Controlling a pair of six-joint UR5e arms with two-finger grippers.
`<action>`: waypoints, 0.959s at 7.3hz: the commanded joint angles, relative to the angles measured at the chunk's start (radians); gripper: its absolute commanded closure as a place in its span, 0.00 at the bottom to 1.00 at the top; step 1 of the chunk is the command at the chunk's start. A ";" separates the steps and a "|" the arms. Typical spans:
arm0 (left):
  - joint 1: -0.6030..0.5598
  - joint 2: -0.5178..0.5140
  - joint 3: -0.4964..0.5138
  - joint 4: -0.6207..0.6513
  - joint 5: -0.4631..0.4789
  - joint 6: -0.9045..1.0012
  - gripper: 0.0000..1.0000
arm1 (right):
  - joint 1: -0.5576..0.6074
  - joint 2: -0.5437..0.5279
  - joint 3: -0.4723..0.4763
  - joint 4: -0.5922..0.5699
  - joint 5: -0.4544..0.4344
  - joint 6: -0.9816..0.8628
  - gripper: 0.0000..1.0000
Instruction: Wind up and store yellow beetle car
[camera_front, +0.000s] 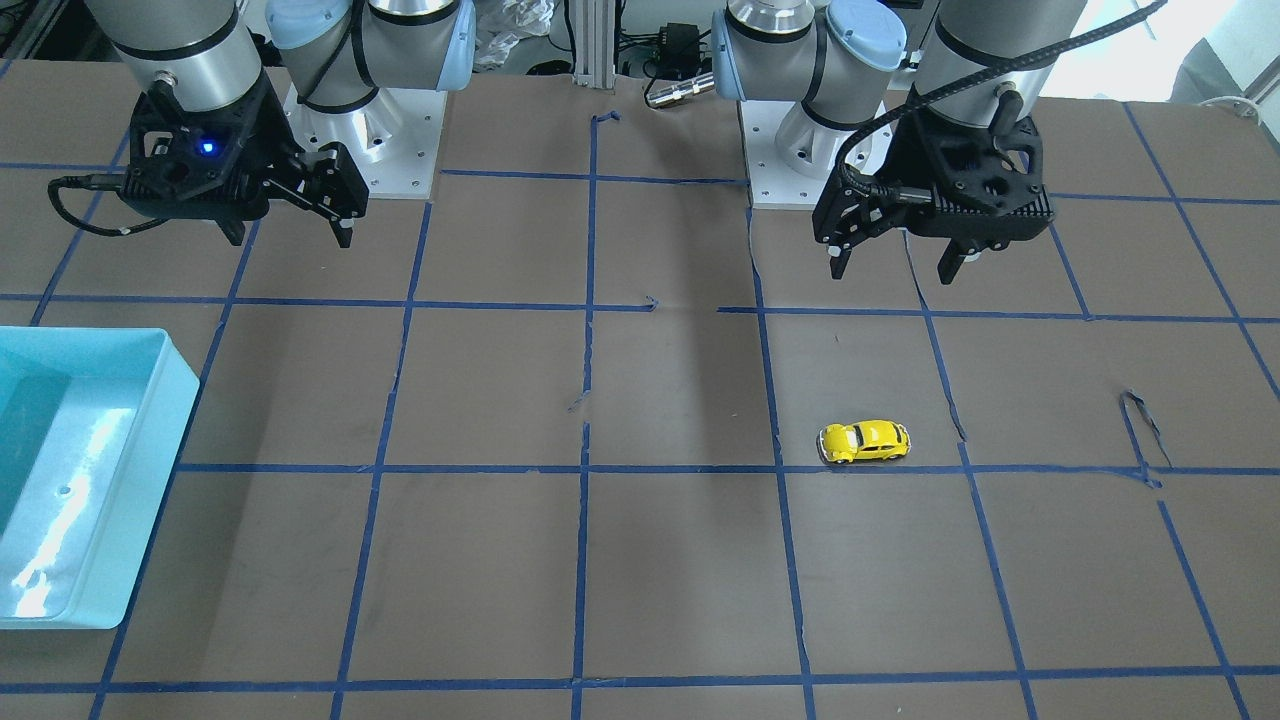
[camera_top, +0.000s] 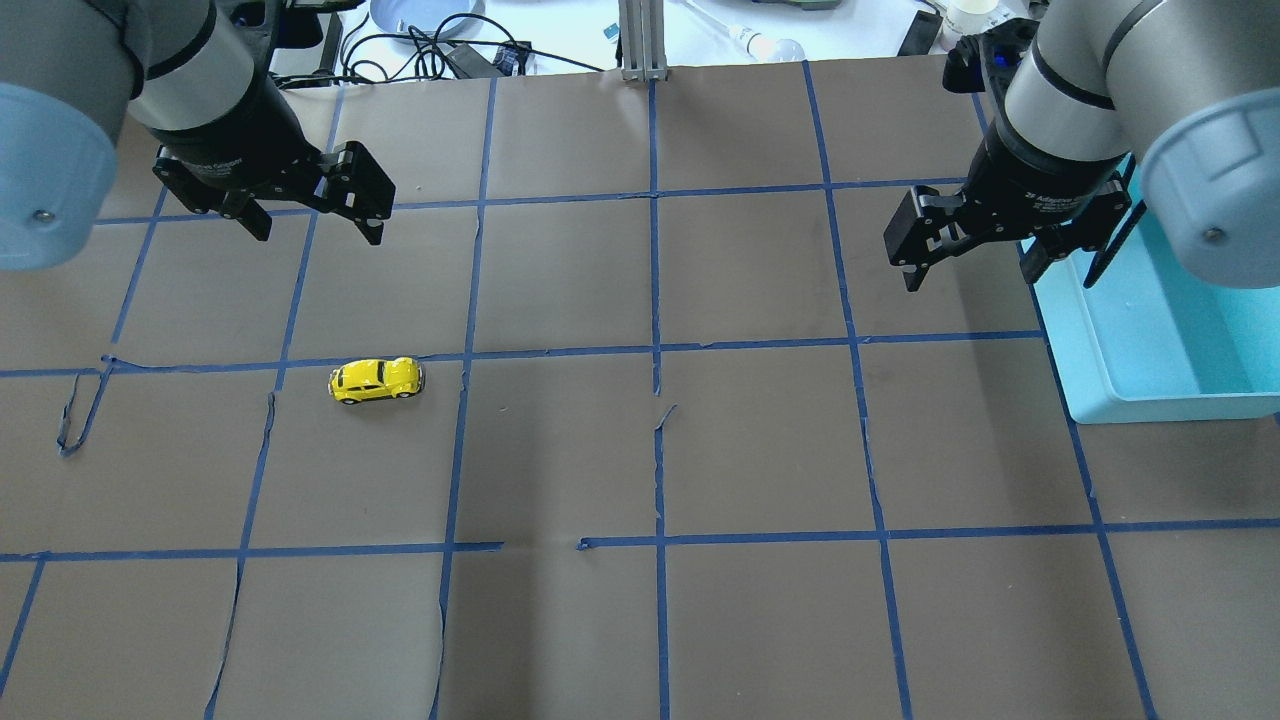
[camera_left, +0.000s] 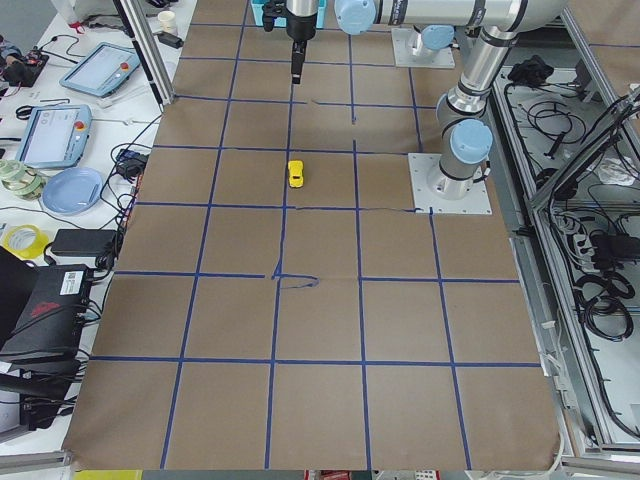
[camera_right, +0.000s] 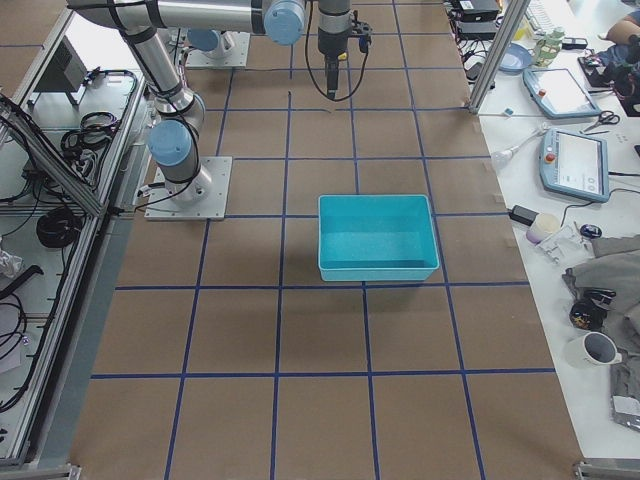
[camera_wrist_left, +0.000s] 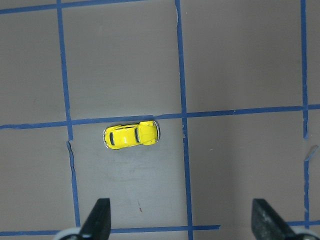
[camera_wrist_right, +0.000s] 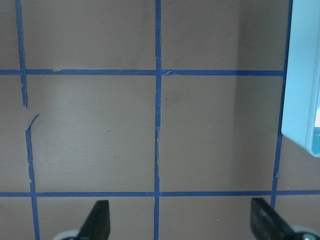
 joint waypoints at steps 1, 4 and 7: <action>0.000 0.000 0.000 0.000 0.001 0.010 0.00 | 0.000 -0.001 0.000 0.003 -0.001 0.000 0.00; -0.003 0.005 0.000 -0.001 -0.003 -0.010 0.00 | 0.000 0.000 -0.001 -0.004 0.001 0.000 0.00; 0.006 0.000 -0.003 -0.006 -0.001 -0.010 0.00 | 0.000 0.002 0.000 -0.001 -0.016 0.000 0.00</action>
